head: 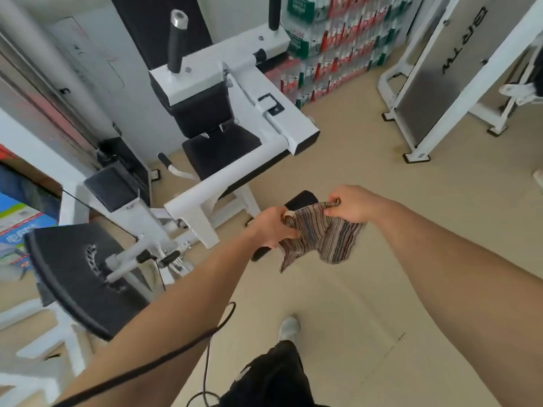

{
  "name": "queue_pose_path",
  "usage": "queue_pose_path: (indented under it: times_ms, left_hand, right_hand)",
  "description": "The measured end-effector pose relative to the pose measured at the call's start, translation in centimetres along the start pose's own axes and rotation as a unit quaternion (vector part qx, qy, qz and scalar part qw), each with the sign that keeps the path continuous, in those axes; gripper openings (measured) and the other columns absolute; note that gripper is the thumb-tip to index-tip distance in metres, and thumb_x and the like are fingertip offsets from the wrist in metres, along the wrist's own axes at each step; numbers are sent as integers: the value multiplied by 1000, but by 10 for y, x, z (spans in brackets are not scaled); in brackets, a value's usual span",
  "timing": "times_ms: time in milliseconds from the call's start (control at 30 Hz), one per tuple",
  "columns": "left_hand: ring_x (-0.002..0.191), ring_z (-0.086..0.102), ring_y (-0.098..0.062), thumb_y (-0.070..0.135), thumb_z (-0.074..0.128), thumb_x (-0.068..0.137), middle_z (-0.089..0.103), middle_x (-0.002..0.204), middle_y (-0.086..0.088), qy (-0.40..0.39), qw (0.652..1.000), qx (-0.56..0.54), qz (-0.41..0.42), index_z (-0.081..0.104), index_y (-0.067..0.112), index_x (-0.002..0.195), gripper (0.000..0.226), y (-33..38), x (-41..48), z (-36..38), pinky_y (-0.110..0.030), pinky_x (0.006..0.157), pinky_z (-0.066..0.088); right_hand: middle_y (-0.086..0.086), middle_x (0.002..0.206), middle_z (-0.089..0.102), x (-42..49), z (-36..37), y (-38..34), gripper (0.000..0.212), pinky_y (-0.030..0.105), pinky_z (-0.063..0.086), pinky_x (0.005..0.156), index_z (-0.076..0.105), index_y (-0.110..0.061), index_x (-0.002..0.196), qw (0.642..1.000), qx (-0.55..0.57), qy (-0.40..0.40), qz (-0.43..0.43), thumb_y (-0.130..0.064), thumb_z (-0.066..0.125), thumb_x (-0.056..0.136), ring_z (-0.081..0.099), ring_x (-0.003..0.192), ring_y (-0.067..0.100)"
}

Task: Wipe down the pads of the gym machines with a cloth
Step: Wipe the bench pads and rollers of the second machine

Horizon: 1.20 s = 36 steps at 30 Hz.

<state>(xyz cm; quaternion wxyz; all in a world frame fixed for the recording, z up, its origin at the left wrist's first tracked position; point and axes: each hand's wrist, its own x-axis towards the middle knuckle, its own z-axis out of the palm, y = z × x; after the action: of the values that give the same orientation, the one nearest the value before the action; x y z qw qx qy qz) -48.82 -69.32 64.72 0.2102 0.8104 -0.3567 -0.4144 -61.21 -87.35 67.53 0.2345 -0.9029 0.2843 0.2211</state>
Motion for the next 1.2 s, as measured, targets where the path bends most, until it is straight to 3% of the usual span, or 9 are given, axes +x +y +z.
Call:
queue_pose_path:
  times_ms: [133, 267, 400, 533, 700, 900, 1000, 1100, 1200]
  left_hand:
    - [95, 71, -25, 29, 73, 86, 72, 106, -9, -27, 1000, -12, -6, 60, 10, 117, 39, 65, 84, -3, -42, 86, 59]
    - [96, 71, -27, 30, 73, 83, 73, 107, -11, -46, 999, -27, -13, 61, 10, 119, 43, 121, 165, -3, -42, 88, 59]
    - [113, 63, -27, 35, 71, 85, 65, 126, -9, -53, 998, 0, -29, 52, 13, 138, 60, 166, 246, -1, -40, 101, 52]
    - [112, 59, -28, 31, 70, 86, 63, 127, -8, 12, 998, 12, -60, 55, 10, 133, 53, 206, 317, -5, -36, 94, 50]
    - [97, 60, -25, 27, 71, 85, 61, 102, -3, 98, 985, -60, -131, 58, 14, 112, 32, 248, 386, -22, -33, 77, 48]
    - [93, 60, -24, 23, 70, 88, 64, 112, -8, 160, 956, -161, -188, 56, 11, 126, 43, 264, 474, -65, -32, 70, 49]
    - [97, 62, -25, 21, 70, 88, 65, 118, -11, 197, 933, -218, -207, 54, 9, 131, 48, 260, 528, -94, -27, 64, 51]
    - [103, 64, -27, 21, 69, 87, 65, 119, -11, 221, 917, -243, -225, 55, 9, 130, 47, 260, 586, -127, -36, 78, 56]
    - [105, 65, -27, 18, 66, 89, 64, 122, -6, 227, 914, -242, -233, 57, 11, 123, 35, 263, 635, -163, -40, 90, 56]
  right_hand:
    - [3, 82, 63, 54, -62, 55, 22, 32, 44, 69, 61, -18, 81, 1000, -9, -15, 6, -34, 61, 97, 61, 82, 25]
    - [5, 82, 62, 115, -119, 110, 23, 31, 42, 68, 59, -18, 79, 1000, -8, -17, -4, -33, 62, 96, 60, 82, 27]
    - [5, 76, 60, 189, -174, 165, 26, 31, 39, 64, 59, -19, 72, 999, -23, -43, -23, -31, 64, 95, 59, 81, 27]
    - [8, 81, 64, 258, -231, 206, 21, 33, 41, 69, 68, -10, 85, 994, -39, -69, -73, -29, 65, 95, 59, 81, 27]
    - [7, 80, 63, 335, -298, 242, 25, 32, 42, 68, 69, -7, 92, 983, -63, -119, -122, -31, 63, 95, 58, 78, 25]
    - [6, 87, 65, 438, -358, 253, 29, 34, 45, 72, 69, -7, 101, 967, -96, -157, -176, -35, 62, 97, 62, 87, 28]
    - [8, 113, 66, 494, -381, 248, 37, 34, 45, 84, 66, -10, 122, 958, -119, -167, -199, -38, 61, 98, 60, 104, 29]
    - [11, 127, 63, 553, -406, 241, 44, 31, 41, 86, 61, -9, 133, 954, -135, -175, -204, -38, 59, 99, 56, 104, 26]
    - [6, 108, 67, 608, -438, 231, 31, 30, 39, 80, 66, -13, 116, 941, -172, -202, -209, -38, 58, 99, 56, 96, 24]
